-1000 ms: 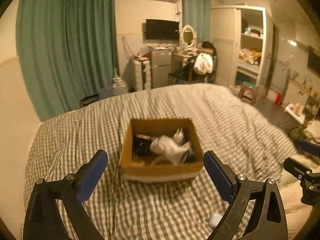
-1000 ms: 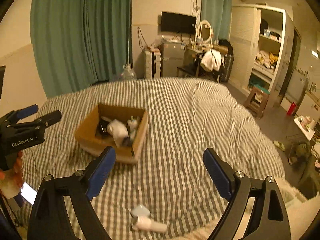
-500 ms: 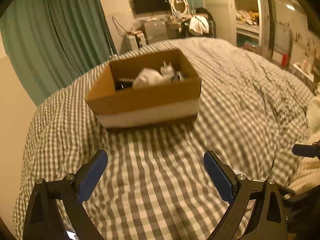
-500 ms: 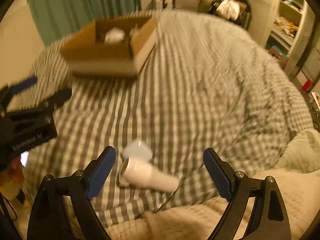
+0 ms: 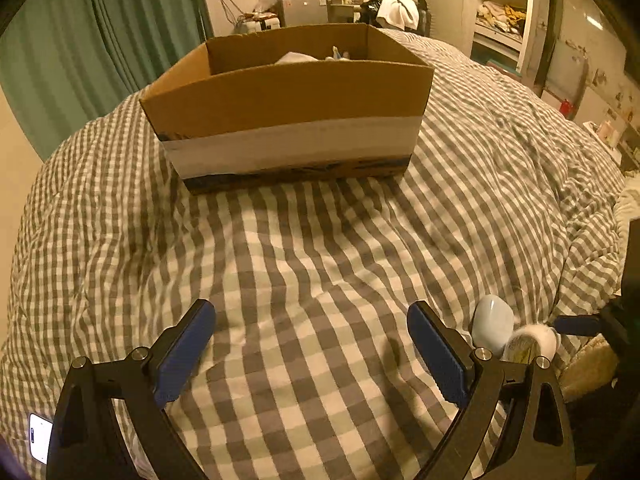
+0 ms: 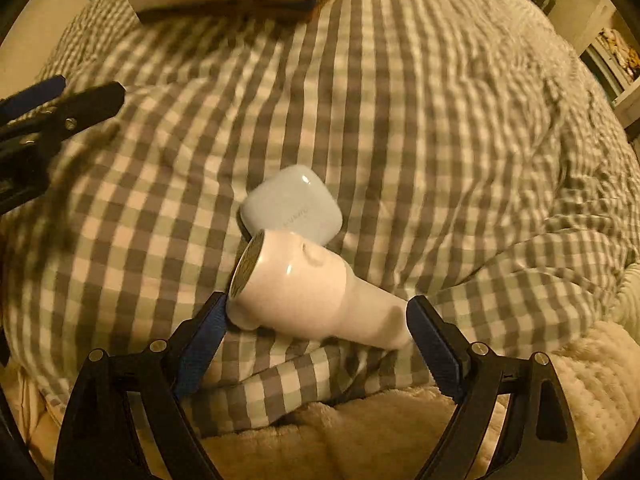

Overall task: Organize objects
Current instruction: 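Move both open tools back to the white hair dryer and earbud case, then grasp the white hair dryer with the right tool while the left tool grasps the white earbud case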

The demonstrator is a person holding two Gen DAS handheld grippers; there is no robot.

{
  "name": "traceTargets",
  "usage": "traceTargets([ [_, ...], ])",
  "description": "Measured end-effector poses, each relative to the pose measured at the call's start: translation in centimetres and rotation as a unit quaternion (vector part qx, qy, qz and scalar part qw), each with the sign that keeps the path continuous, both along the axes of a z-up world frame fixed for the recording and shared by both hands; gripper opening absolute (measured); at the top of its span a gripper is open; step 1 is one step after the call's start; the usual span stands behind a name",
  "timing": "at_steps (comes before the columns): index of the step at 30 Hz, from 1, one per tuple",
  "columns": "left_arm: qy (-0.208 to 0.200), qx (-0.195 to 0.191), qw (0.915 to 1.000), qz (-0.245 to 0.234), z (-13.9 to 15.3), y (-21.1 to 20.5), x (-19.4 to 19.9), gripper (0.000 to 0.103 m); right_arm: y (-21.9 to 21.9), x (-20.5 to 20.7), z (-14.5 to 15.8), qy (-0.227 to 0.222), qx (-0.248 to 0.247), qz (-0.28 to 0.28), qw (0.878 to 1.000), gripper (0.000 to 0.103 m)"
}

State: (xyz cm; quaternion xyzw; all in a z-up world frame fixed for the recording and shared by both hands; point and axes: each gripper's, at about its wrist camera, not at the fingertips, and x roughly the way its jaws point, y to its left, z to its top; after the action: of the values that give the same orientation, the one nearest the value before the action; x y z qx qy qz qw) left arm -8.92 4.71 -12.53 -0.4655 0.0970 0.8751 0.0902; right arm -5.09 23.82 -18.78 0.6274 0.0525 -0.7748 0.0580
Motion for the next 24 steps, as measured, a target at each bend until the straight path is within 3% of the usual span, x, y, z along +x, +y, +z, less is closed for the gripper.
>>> traceTargets([
  [5, -0.005, -0.004, 1.0, -0.008, -0.1, 0.4, 0.0, 0.099, 1.8, -0.2, 1.7, 0.037, -0.046, -0.032, 0.998, 0.062],
  [13, -0.008, -0.012, 0.9986, -0.052, -0.3, 4.0, 1.1, 0.099, 4.8, 0.4, 6.0, 0.108, -0.074, -0.085, 0.988, 0.061],
  [20, -0.052, 0.013, 0.9914, -0.12, -2.6, 9.8, 3.0, 0.099, 9.4, -0.5, 7.7, 0.133, -0.077, -0.153, 0.976, 0.061],
  [24, -0.06, 0.0, 0.9881, -0.142, -4.5, 12.5, 3.7, 0.085, 10.6, -0.8, 7.2, 0.128, -0.085, -0.164, 0.974, 0.061],
])
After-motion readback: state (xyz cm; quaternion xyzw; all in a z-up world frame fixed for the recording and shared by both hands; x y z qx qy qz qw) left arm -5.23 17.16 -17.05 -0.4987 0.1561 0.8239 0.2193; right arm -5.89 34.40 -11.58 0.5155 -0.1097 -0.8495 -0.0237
